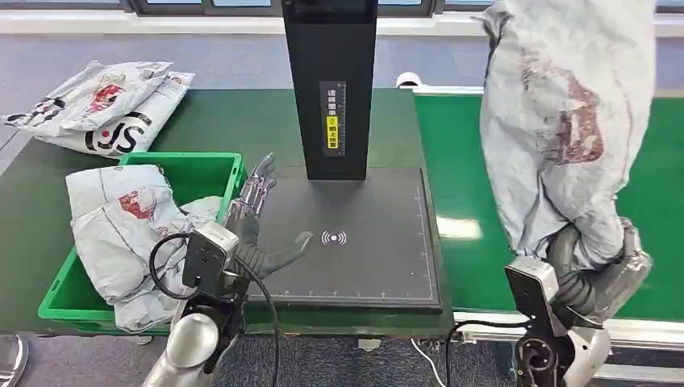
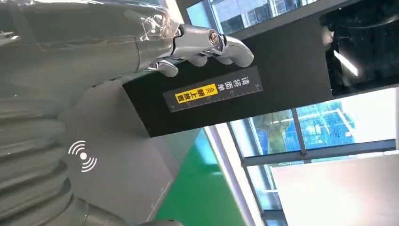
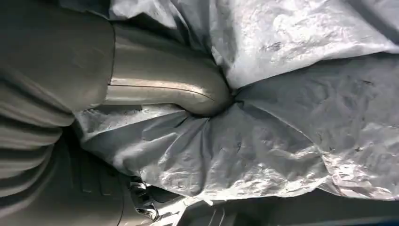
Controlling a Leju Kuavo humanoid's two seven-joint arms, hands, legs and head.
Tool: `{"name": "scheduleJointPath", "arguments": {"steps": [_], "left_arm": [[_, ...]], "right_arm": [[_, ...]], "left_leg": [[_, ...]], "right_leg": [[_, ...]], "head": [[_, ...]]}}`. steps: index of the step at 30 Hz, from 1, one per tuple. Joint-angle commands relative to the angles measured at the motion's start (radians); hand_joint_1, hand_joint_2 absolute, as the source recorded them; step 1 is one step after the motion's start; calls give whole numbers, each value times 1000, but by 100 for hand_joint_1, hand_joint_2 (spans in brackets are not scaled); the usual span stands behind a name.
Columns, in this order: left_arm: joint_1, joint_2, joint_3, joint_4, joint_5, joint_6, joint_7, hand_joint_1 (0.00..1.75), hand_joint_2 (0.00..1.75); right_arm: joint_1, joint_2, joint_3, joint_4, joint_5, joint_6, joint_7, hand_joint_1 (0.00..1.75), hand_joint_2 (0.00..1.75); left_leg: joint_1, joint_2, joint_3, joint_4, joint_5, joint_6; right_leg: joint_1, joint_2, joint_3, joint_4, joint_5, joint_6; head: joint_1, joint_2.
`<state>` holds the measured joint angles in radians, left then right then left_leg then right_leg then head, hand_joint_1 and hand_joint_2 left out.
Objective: Moved the parcel from conveyor to table for the left to box.
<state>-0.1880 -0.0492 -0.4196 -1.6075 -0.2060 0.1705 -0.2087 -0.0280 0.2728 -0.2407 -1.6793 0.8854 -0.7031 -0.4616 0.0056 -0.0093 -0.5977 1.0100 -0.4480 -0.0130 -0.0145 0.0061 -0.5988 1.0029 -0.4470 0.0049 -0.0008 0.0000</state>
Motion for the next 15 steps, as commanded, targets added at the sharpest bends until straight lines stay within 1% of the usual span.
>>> {"name": "scheduleJointPath", "arguments": {"steps": [1,3,4,5,6,7,8,9,11,12,13,14,15], "left_arm": [[-39,-1,2,68,1,0,1,0,175],[-39,-1,2,68,1,0,1,0,175],[-42,0,0,70,4,6,-8,0,175],[-43,1,-1,70,6,8,-10,0,175],[-49,3,-3,73,10,14,-14,0,175],[-54,4,-3,75,12,17,-17,0,175],[-58,4,-2,78,12,21,-20,0,175],[-58,5,-2,78,13,23,-21,0,175],[-59,11,1,75,22,35,-28,0,175],[-60,13,2,72,25,38,-34,0,175],[-66,14,3,69,26,41,-37,0,175],[-73,15,5,67,28,43,-39,0,175],[-83,17,5,67,36,43,-39,0,175]], "right_arm": [[-23,55,-65,-59,-4,5,-2,175,175],[-23,55,-65,-59,-4,5,-2,175,175],[-38,55,-40,-56,-71,5,-86,175,175],[-41,48,-19,-52,-67,5,-79,175,175],[-54,35,39,-60,-42,5,-38,175,175],[-62,18,88,-49,-7,5,-6,175,175],[-77,-12,139,-27,-1,5,33,175,175],[-71,-14,159,-29,8,5,45,175,175],[-76,-58,264,9,47,5,113,175,175],[-81,-98,330,39,57,5,157,175,175],[-96,-141,407,73,79,26,240,175,175],[-109,-168,463,103,116,56,305,175,175],[-119,-182,499,141,119,71,337,175,175]], "left_leg": [[0,0,2,-1,0,0],[0,-1,1,-1,0,0],[0,-1,1,0,0,0],[0,0,1,-1,0,0],[0,0,3,-2,0,0],[-1,1,1,0,0,0],[0,2,2,-1,0,0],[0,3,1,0,-1,0],[0,4,1,-1,0,0],[0,4,1,0,0,0],[0,5,2,-1,0,0],[1,5,2,-1,0,0],[1,4,1,0,0,0]], "right_leg": [[0,-2,2,-2,0,0],[0,-2,2,-1,0,0],[0,-1,1,-1,0,0],[0,-1,2,-1,0,-1],[0,-1,3,-2,0,-1],[0,0,0,0,0,0],[0,1,1,-1,0,-1],[0,2,0,0,1,-1],[0,2,1,-1,1,-1],[0,3,0,-1,1,-1],[1,4,2,-2,2,-1],[1,4,1,-1,2,0],[1,4,1,-1,1,0]], "head": [[0,0],[0,0],[0,0],[0,0],[0,0],[0,0],[0,0],[0,0],[0,0],[0,0],[0,0],[0,0],[0,0]]}}
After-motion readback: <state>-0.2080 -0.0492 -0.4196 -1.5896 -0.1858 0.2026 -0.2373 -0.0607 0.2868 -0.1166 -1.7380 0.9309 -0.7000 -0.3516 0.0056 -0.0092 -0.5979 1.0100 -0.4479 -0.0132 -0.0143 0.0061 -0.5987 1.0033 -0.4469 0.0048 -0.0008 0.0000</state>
